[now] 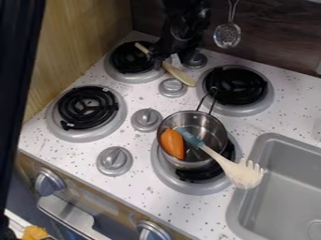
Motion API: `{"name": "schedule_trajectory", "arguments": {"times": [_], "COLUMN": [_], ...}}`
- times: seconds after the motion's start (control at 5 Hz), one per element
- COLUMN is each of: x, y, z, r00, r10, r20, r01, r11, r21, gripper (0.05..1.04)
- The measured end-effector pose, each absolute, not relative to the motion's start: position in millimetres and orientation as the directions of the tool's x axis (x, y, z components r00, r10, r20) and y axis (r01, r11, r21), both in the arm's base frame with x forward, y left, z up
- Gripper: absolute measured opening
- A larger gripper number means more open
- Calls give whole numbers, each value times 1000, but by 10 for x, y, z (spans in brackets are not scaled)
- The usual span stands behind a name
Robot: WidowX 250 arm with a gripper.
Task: Take the object to put on the right
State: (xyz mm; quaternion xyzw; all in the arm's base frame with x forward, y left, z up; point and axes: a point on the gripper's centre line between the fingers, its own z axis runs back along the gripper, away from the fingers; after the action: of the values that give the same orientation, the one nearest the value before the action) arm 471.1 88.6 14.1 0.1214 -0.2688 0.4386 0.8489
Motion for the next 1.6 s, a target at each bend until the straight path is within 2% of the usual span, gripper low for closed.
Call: {"name": "schedule_trajectory", "arguments": {"times": [0.4, 0.6, 0.8, 1.2, 1.4, 1.6], "x": [4785, 4734, 4565, 4456, 4505, 4520], "y": [857, 827, 770, 753, 756, 756], "z": [100, 53, -5, -56, -58, -78], "r00": [475, 469, 467, 450, 440, 433], "r10": [753, 771, 801, 820, 829, 835], "r20": [456, 432, 374, 354, 345, 340], "r01": [-850, -859, -878, -890, -896, -900], "r11": [527, 511, 470, 445, 428, 417], "r21": [15, 21, 89, 103, 117, 124], "gripper": [1001, 1001, 1001, 1001, 951, 669]}}
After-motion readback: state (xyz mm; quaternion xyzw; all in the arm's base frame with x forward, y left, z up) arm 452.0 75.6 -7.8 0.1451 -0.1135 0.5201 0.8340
